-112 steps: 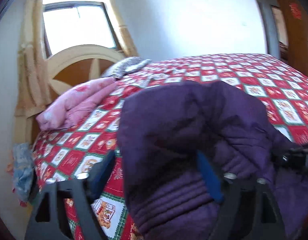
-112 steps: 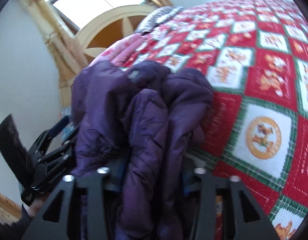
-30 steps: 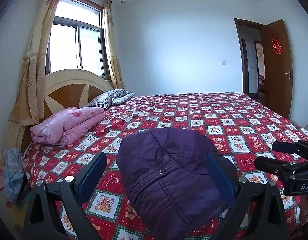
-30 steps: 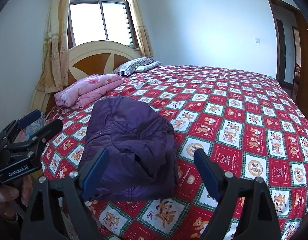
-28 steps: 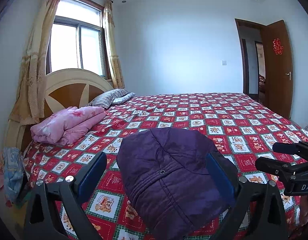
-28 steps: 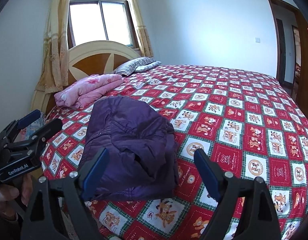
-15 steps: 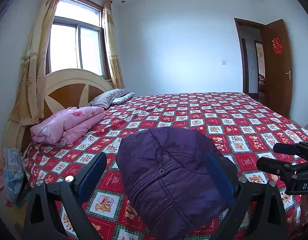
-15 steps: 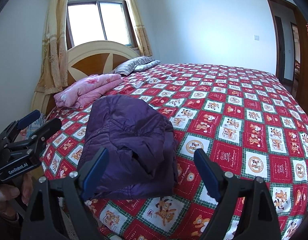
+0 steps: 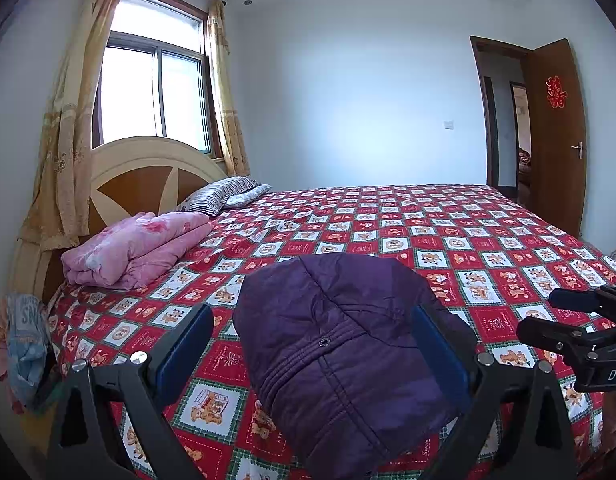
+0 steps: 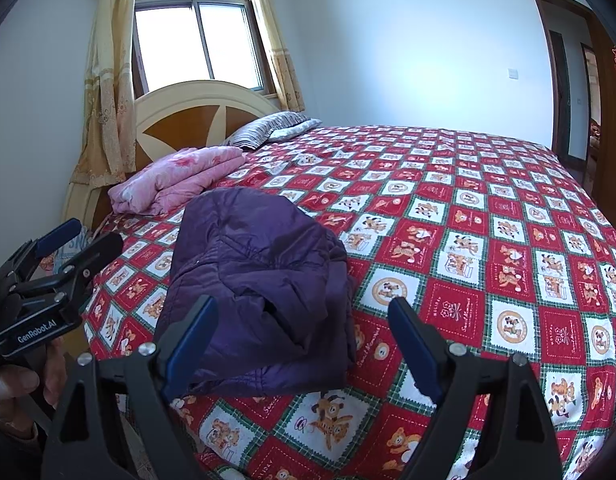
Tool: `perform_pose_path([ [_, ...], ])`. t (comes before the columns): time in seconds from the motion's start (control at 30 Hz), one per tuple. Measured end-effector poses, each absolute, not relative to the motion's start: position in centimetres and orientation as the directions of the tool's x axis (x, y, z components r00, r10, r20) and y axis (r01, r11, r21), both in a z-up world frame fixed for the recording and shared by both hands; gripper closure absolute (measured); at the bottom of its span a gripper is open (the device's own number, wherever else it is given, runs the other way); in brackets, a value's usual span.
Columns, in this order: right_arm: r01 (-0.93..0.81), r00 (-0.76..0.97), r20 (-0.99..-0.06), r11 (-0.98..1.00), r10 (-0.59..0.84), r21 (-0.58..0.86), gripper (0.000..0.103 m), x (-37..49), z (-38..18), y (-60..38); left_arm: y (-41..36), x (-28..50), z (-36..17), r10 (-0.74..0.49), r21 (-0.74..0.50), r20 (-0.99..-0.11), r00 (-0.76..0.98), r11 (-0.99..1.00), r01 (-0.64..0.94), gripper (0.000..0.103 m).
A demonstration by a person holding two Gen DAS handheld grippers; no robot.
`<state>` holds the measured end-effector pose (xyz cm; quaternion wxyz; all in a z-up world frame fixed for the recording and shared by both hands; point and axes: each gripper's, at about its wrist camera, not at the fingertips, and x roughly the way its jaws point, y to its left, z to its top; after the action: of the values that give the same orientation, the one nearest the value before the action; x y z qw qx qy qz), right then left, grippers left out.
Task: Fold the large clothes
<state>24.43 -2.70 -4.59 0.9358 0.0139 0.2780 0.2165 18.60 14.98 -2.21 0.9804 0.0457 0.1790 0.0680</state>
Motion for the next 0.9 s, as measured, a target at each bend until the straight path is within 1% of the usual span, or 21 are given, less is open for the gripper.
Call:
perform_pose_path([
  [0.3,-0.393,0.754,-0.514,0.908,0.41,0.148,0.014,24.35,-4.7,-2.78,14.96,18.7,-2.4,0.15,0.121,-0.35,0.925,0.986,-0.114,0.004],
  [0.47,-0.391,0.758,-0.507,0.908,0.411,0.152,0.014,24.49,-4.47,-2.9,14.85,19.01,-2.42,0.142,0.12,-0.369,0.918,0.987,-0.105,0.004],
  [0.73,-0.393,0.761,-0.499,0.907,0.414,0.154,0.014,24.29,-4.02,-2.94,14.46,18.69,-2.0,0.138,0.137,-0.349,0.927,0.986,-0.095,0.004],
  [0.9,-0.394,0.759,-0.5,0.906,0.417,0.157,0.014,24.23,-4.03,-2.86,14.88,18.59,-1.69,0.125,0.112,-0.347,0.929,0.989,-0.091,0.004],
])
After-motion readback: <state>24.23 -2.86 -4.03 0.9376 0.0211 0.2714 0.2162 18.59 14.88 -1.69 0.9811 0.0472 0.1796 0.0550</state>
